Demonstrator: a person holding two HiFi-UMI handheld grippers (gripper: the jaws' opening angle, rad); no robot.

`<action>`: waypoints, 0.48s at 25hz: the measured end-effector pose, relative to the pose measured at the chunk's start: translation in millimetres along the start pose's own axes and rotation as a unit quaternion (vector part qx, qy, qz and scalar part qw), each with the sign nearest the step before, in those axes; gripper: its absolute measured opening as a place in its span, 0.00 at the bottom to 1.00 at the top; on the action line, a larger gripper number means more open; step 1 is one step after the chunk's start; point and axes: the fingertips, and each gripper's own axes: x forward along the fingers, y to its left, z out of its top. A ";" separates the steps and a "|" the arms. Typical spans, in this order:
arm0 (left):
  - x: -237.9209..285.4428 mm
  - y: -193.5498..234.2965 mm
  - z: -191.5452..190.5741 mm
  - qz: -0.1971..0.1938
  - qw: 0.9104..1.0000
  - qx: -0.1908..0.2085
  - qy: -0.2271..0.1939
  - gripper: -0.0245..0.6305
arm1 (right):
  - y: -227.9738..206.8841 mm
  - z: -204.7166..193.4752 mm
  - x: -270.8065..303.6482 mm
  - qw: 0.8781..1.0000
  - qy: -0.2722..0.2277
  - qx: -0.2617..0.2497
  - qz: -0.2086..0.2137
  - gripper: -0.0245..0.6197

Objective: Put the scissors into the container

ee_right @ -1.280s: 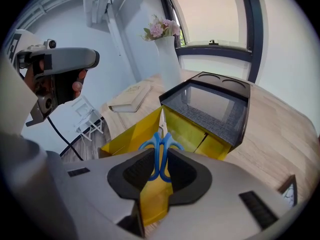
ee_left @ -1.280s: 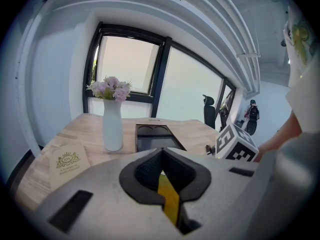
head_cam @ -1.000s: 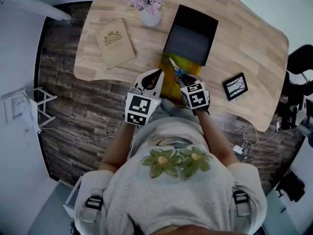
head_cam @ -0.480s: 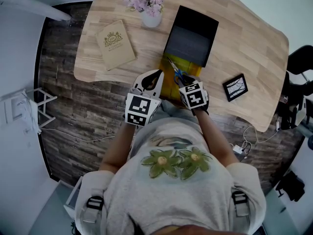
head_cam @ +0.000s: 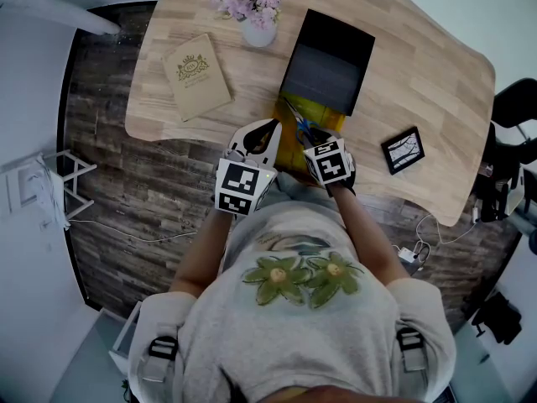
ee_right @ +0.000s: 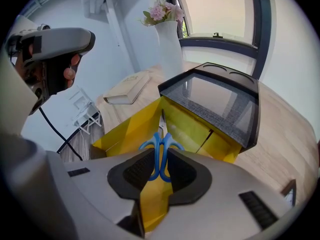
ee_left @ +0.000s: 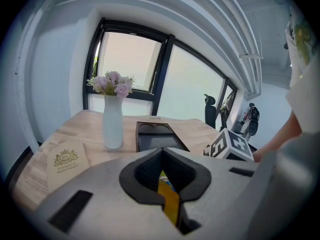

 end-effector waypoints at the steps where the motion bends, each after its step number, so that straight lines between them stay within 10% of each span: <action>1: 0.2 0.4 -0.6 0.000 1.000 0.001 0.001 0.05 | 0.4 0.1 0.7 1.000 0.000 0.000 0.001 0.16; 12: 1.1 3.7 -3.5 0.003 1.000 -0.001 0.004 0.05 | 2.3 -3.8 9.2 1.000 0.015 0.001 0.003 0.16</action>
